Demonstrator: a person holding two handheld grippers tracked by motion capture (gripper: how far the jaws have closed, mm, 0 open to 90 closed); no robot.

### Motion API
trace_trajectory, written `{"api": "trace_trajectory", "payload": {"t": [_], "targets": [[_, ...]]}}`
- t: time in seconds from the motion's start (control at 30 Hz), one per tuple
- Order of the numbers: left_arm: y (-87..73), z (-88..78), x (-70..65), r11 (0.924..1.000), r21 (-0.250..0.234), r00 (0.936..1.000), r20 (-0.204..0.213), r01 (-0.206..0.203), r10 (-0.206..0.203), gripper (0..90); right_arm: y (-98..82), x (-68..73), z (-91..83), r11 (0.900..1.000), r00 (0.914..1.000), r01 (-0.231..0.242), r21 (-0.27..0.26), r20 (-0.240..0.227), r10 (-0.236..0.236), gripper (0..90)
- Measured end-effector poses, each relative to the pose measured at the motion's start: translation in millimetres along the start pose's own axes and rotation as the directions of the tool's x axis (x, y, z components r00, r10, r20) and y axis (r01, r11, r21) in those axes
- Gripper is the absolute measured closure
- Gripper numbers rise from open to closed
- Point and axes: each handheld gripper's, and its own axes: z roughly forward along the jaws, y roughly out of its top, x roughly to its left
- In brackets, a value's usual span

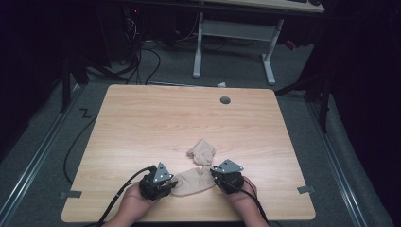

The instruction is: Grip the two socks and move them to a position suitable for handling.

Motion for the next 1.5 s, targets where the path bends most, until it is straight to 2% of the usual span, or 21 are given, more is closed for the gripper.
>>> {"api": "trace_trajectory", "payload": {"t": [0.17, 0.2, 0.3, 0.33, 0.43, 0.47, 0.5, 0.53, 0.63, 0.7, 0.77, 0.83, 0.9, 0.93, 1.03, 1.13, 1.23, 1.33, 1.43, 1.47, 1.5], "targets": [[-3.5, -2.5, 1.3, 0.9994, -0.004, 0.999, 0.028, 0.034, -0.034, 68.5, -11.3, 10.9, -10.2, 1.0, 0.9992, 0.013, -0.006, -0.037, -0.013, 79.7], [-7.1, -5.6, -0.4, 0.9979, -0.01, 0.9969, 0.046, 0.064, -0.064, 68.5, -14.2, 14.7, -14.1, 1.0, 0.9985, 0.015, -0.009, -0.053, -0.016, 79.5], [-10.0, -10.0, -2.2, 0.9982, -0.006, 0.9972, 0.045, 0.06, -0.059, 67.6, -18.3, 25.0, -24.2, 1.0, 0.9945, 0.022, -0.004, -0.102, -0.023, 74.1], [-10.4, -16.5, -1.6, 0.9996, -0.01, 0.9996, 0.009, 0.027, -0.027, 65.8, -17.7, 27.2, -26.9, 1.0, 0.9942, 0.024, -0.017, -0.104, -0.026, 71.3], [-9.7, -25.2, 4.4, 0.9992, -0.031, 0.9996, -0.011, 0.025, -0.025, 60.3, -12.7, 25.7, -29.3, 0.998, 0.9955, 0.018, -0.053, -0.092, -0.023, 67.7], [-10.9, -30.8, 10.4, 0.9964, -0.068, 0.998, -0.034, 0.051, -0.054, 59.1, -4.7, 16.6, -27.5, 0.997, 0.9987, -0.007, -0.081, -0.05, 0.003, 64.9], [-10.9, -30.8, 10.4, 0.9964, -0.068, 0.998, -0.034, 0.051, -0.054, 58.1, -4.7, 16.6, -27.5, 0.997, 0.9987, -0.007, -0.081, -0.05, 0.003, 64.9], [-13.9, -33.7, 18.3, 0.995, -0.084, 0.9962, -0.063, 0.055, -0.06, 58.0, 7.3, -0.3, -21.0, 0.995, 0.9994, -0.034, -0.097, -0.009, 0.033, 68.1], [-19.2, -34.7, 27.0, 0.9931, -0.087, 0.9917, -0.095, 0.078, -0.086, 58.1, 27.3, -31.1, -1.7, 0.991, 0.9945, -0.089, -0.095, 0.046, 0.094, 83.5], [-22.4, -36.1, 30.4, 0.9912, -0.093, 0.9893, -0.103, 0.094, -0.104, 58.1, 37.8, -48.6, 17.8, 0.988, 0.9887, -0.142, -0.062, 0.04, 0.144, 87.7], [-23.8, -37.2, 31.4, 0.991, -0.091, 0.9887, -0.105, 0.098, -0.107, 58.0, 42.0, -53.7, 27.6, 0.988, 0.9882, -0.145, -0.047, 0.041, 0.147, 88.2], [-27.2, -40.8, 33.1, 0.9908, -0.092, 0.9879, -0.11, 0.099, -0.109, 57.4, 49.8, -61.7, 51.0, 0.989, 0.9887, -0.147, -0.016, 0.028, 0.147, 88.1], [-28.3, -41.7, 33.9, 0.9906, -0.092, 0.9876, -0.111, 0.102, -0.112, 56.9, 50.2, -62.0, 55.7, 0.99, 0.99, -0.14, -0.009, 0.013, 0.14, 88.0], [-30.5, -42.0, 35.8, 0.9901, -0.088, 0.986, -0.117, 0.109, -0.119, 56.9, 49.2, -60.0, 61.4, 0.994, 0.9938, -0.111, 0.02, -0.009, 0.111, 87.7], [-32.3, -41.6, 37.5, 0.9894, -0.084, 0.9843, -0.121, 0.119, -0.128, 56.8, 46.7, -56.0, 61.2, 0.995, 0.9958, -0.09, 0.032, -0.014, 0.091, 87.7], [-32.8, -42.2, 37.3, 0.9885, -0.085, 0.983, -0.125, 0.125, -0.135, 56.6, 40.2, -45.2, 50.3, 0.998, 0.9988, -0.046, 0.04, -0.015, 0.047, 87.1], [-32.1, -41.9, 35.9, 0.9888, -0.085, 0.9833, -0.125, 0.122, -0.133, 56.5, 34.1, -37.9, 41.8, 0.998, 0.9988, -0.038, 0.042, -0.029, 0.039, 86.9], [-28.8, -38.1, 33.3, 0.9909, -0.08, 0.986, -0.118, 0.108, -0.117, 56.4, 23.2, -17.6, 24.7, 0.999, 0.9971, -0.005, 0.039, -0.075, 0.007, 84.5], [-26.4, -35.9, 32.6, 0.992, -0.076, 0.9874, -0.114, 0.101, -0.109, 56.4, 22.4, -5.8, 20.0, 0.999, 0.9946, 0.007, 0.032, -0.103, -0.003, 83.1], [-24.5, -33.6, 31.4, 0.9925, -0.076, 0.988, -0.114, 0.096, -0.104, 56.4, 23.7, 6.7, 19.1, 0.998, 0.9921, 0.046, 0.031, -0.118, -0.042, 81.4], [-24.5, -33.6, 31.4, 0.9925, -0.076, 0.988, -0.114, 0.096, -0.104, 56.3, 23.7, 6.7, 19.1, 0.998, 0.9921, 0.046, 0.031, -0.118, -0.042, 81.4]]}}
